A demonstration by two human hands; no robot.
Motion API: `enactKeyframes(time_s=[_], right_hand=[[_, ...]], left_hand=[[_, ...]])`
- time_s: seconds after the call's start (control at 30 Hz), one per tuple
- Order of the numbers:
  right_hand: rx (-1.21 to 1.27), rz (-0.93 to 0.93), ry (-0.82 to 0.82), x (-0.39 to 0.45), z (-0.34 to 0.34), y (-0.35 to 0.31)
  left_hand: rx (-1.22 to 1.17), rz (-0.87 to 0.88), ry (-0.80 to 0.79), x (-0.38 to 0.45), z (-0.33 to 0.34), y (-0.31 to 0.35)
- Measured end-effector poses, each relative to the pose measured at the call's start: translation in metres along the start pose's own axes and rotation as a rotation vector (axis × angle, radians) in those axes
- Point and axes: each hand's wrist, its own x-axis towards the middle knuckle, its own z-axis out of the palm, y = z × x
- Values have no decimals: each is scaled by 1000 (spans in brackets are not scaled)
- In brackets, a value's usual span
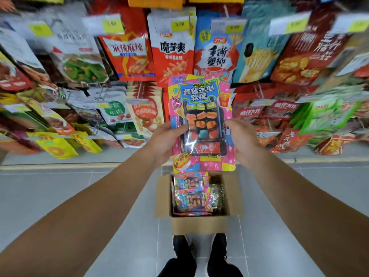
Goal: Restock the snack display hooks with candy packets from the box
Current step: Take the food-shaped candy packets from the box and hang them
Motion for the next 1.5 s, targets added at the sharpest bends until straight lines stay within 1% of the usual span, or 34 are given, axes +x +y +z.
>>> enactKeyframes(time_s=[0.1,0.23,0.43,0.6,0.67,0.73,0.77,0.87,0.93,1.03,1.13,1.2,1.23,1.37,1.5], right_hand=[[91,-64,50,-14,-12,-52],[157,-156,108,-29,-28,-113],[269,-331,117,-52,-53,-206],[314,-442,136,-63,-71,-275],[337,-467,131,-59,-78,-298],[337,-497,128,-55,-82,-313],[347,-534,123,-52,-88,-330],[338,-601,147,-44,-93,-351],[342,-666,139,-36,-107,-375],[240,-794,187,-27,-125,-406],[103,-947,218,-21,-146,-441],[66,-1044,230,-15,-162,-471],[22,-1103,266,-15,-170,-486],[-255,-1385,457,-14,-199,-545],[-587,-1537,568,-19,-215,-593]], left_hand=[[36,110,-57,-18,18,58],[89,255,-103,-34,40,119],[150,440,-168,-53,77,210],[198,577,-152,-66,107,277],[200,607,-129,-66,120,299],[181,635,-88,-68,129,315],[155,676,-65,-68,141,331],[109,707,-64,-69,160,354],[111,771,-53,-70,184,377],[157,865,-54,-69,211,403],[143,899,-22,-63,231,423],[133,917,-6,-53,242,431],[132,920,-16,-52,247,436],[110,932,6,-41,268,453],[143,974,109,-22,283,472]])
